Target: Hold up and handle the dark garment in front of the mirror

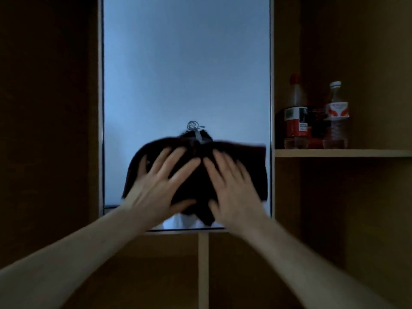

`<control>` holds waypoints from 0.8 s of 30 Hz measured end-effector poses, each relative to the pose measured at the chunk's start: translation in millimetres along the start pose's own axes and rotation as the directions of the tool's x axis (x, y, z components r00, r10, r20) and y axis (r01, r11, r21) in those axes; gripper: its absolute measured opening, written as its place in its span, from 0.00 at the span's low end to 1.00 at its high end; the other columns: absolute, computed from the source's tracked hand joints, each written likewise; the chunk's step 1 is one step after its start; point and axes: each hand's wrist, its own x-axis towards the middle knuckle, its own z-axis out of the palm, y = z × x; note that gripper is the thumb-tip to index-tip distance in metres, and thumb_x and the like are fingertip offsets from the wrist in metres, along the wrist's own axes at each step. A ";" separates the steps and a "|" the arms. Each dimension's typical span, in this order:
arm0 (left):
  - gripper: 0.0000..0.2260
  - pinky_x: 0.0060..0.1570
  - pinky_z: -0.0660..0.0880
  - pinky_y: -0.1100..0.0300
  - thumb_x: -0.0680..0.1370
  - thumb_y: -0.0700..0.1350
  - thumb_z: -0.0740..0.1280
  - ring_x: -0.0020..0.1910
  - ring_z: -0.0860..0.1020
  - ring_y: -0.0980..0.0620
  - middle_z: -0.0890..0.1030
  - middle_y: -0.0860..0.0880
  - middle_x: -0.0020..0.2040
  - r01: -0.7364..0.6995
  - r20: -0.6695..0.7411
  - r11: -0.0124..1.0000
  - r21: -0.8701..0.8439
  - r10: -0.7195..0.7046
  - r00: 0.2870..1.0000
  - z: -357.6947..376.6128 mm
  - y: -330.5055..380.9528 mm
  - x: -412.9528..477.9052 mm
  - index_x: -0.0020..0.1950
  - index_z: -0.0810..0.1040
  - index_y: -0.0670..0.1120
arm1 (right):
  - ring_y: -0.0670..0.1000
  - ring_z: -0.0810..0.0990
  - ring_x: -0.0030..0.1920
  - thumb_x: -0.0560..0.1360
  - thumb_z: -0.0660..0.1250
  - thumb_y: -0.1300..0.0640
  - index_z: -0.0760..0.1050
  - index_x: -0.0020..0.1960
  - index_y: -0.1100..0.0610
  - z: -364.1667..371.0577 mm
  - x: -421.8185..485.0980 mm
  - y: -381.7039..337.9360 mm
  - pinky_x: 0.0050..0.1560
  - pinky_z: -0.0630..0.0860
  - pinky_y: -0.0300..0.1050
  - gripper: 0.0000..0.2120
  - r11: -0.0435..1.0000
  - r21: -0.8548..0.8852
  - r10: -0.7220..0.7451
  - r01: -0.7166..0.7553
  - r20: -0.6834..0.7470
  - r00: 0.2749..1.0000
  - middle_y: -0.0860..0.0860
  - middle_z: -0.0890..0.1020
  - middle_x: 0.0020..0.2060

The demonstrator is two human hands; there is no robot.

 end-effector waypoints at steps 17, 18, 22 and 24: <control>0.28 0.59 0.72 0.38 0.72 0.60 0.59 0.66 0.67 0.42 0.69 0.45 0.67 0.126 0.005 0.983 -0.135 -0.126 0.992 -12.2 8.4 -19.1 0.71 0.64 0.54 | 0.53 0.59 0.72 0.71 0.58 0.39 0.58 0.74 0.54 8.6 14.0 11.8 0.67 0.62 0.54 0.35 0.974 0.086 -0.206 0.209 -0.039 0.978 0.53 0.62 0.73; 0.27 0.59 0.72 0.40 0.71 0.61 0.60 0.64 0.69 0.41 0.71 0.45 0.66 0.140 -0.040 0.972 -0.189 -0.151 0.988 -22.4 3.2 -4.3 0.69 0.65 0.54 | 0.54 0.60 0.72 0.68 0.59 0.42 0.59 0.74 0.54 0.5 30.0 20.3 0.65 0.62 0.57 0.37 0.971 0.095 -0.217 0.219 -0.029 0.976 0.54 0.63 0.73; 0.24 0.56 0.74 0.49 0.73 0.59 0.61 0.56 0.75 0.43 0.70 0.46 0.62 0.291 -0.122 0.832 -0.472 -0.388 0.913 -73.1 -27.9 43.6 0.66 0.72 0.50 | 0.56 0.62 0.72 0.65 0.59 0.47 0.61 0.72 0.55 -47.0 103.6 40.6 0.71 0.59 0.58 0.37 0.981 0.154 -0.102 0.113 -0.080 0.992 0.55 0.65 0.73; 0.19 0.56 0.74 0.52 0.76 0.53 0.64 0.56 0.74 0.47 0.70 0.47 0.61 0.355 -0.175 0.767 -0.535 -0.511 0.841 -89.1 -51.7 59.4 0.64 0.73 0.47 | 0.49 0.55 0.75 0.67 0.61 0.49 0.59 0.74 0.53 -68.5 133.9 40.5 0.74 0.47 0.50 0.35 0.984 0.173 -0.039 0.050 -0.065 0.997 0.49 0.59 0.75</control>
